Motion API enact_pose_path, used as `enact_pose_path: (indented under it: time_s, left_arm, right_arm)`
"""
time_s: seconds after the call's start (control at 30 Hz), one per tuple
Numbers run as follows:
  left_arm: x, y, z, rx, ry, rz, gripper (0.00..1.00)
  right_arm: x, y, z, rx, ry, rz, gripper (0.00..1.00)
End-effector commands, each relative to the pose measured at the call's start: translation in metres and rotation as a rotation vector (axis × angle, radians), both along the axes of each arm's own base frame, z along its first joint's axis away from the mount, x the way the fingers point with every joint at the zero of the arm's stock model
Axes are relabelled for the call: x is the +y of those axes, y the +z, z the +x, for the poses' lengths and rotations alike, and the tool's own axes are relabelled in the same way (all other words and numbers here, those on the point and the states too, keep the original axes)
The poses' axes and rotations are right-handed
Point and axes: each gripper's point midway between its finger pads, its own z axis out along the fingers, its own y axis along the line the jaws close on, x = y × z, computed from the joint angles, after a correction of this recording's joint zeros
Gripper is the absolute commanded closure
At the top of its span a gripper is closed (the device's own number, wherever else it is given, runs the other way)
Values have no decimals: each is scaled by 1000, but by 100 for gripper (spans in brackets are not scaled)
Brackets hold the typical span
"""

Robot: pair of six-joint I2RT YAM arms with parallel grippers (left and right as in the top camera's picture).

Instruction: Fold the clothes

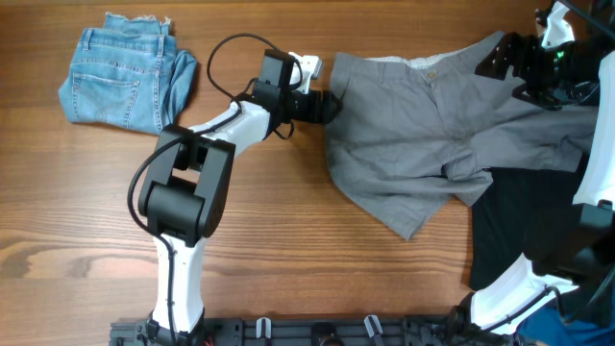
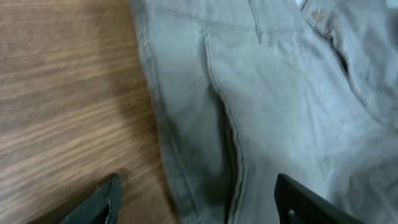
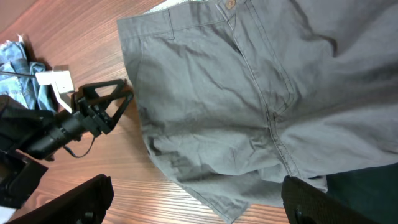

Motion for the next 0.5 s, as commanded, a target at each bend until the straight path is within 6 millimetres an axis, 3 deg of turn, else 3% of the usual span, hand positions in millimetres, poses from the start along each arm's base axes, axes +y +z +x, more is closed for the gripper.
enact_pose_path:
  time_s: [0.0,0.1,0.17,0.23,0.27,0.3,0.4,0.43,0.47]
  left_arm:
    - [-20,-35,-15,91,-2,-13,24]
    - [-44,-37,-24,65,-46,-28,37]
    - [-60,-31,-27,49,-56,-52,51]
    - [-59,-33,-29,60,-53,-48,84]
    - [-52,-27,-23,64,-31,-54,95]
    - [-40,-12,-13,67,10,-74,96]
    - [33,74,24,-18,166,-98,96]
    - [64,94,32,-41,248,-70,96]
    - [117,120,39,-63,389,-11,96]
  right_arm:
    - [2,2,2,-15,18,14,9]
    - [2,2,1,-14,18,14,12]
    - [3,2,1,-11,18,16,14]
    - [3,2,-1,-6,21,16,16]
    - [3,2,-1,-5,22,16,16]
    - [3,1,-2,-1,23,17,17]
    - [5,0,-9,31,24,25,16]
    - [5,-1,-12,46,23,25,16]
    - [5,-2,-13,53,24,15,16]
